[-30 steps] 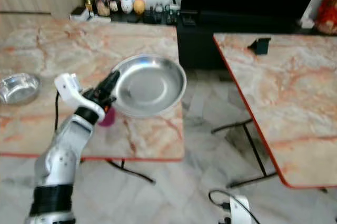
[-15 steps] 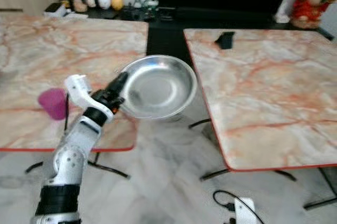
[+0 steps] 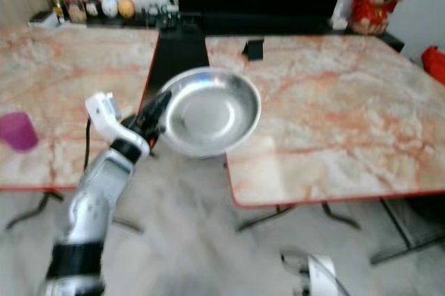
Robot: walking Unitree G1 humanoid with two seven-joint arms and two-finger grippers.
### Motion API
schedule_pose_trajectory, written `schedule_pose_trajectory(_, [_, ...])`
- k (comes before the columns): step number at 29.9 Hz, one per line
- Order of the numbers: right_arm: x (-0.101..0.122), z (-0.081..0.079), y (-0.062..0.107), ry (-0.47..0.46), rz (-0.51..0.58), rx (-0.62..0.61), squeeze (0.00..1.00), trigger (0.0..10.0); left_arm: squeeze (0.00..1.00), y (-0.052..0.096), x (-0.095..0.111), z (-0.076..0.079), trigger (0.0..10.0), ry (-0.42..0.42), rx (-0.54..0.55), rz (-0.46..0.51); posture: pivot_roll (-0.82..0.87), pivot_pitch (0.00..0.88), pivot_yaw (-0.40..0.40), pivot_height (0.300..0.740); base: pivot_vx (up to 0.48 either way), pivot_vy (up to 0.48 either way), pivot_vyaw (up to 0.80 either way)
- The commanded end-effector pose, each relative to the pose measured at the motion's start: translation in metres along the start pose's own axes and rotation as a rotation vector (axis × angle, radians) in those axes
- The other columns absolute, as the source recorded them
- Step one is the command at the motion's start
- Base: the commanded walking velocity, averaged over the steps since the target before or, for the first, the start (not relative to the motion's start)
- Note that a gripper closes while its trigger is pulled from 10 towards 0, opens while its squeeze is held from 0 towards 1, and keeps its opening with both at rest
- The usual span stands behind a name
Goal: Setting the table
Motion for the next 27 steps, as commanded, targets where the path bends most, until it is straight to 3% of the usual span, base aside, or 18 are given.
schedule_pose_trajectory(1, [0.0031,0.0081,0.0004,0.002,0.007,-0.018,0.0,10.0,0.0,-0.0035,0.0032,0.0118,10.0,0.022,-0.036,0.021,0.13,0.0,-0.08,0.74,0.0,-0.368,0.0])
schedule_pose_trajectory(8, [0.0034,0.0077,0.0004,0.02,0.009,-0.018,0.0,10.0,0.0,-0.0034,-0.0001,0.0125,10.0,0.015,-0.038,0.007,0.12,0.0,-0.073,0.74,0.0,-0.369,0.52])
schedule_pose_trajectory(24, [0.003,0.0082,0.0004,0.032,0.006,-0.022,0.0,10.0,0.0,-0.0027,-0.0049,0.0124,10.0,0.004,-0.034,-0.01,0.12,0.0,-0.075,0.74,0.0,-0.374,0.0])
schedule_pose_trajectory(27, [0.0036,0.0085,0.0004,0.044,0.008,-0.022,0.0,10.0,0.0,-0.0023,-0.0055,0.0123,10.0,0.003,-0.032,-0.012,0.12,0.0,-0.077,0.74,0.0,-0.375,0.61])
Point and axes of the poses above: a point about 5 cm out from each wrist's last joint towards the gripper, its own y axis pointing back from the gripper into the wrist, its own x axis along the axis of the wrist's last joint, z = x × y, the point moved 5 cm from there along -y, pointing out of the wrist towards the gripper, and after that the axes turned 14 degrees about -y, right-handed, at the moved point
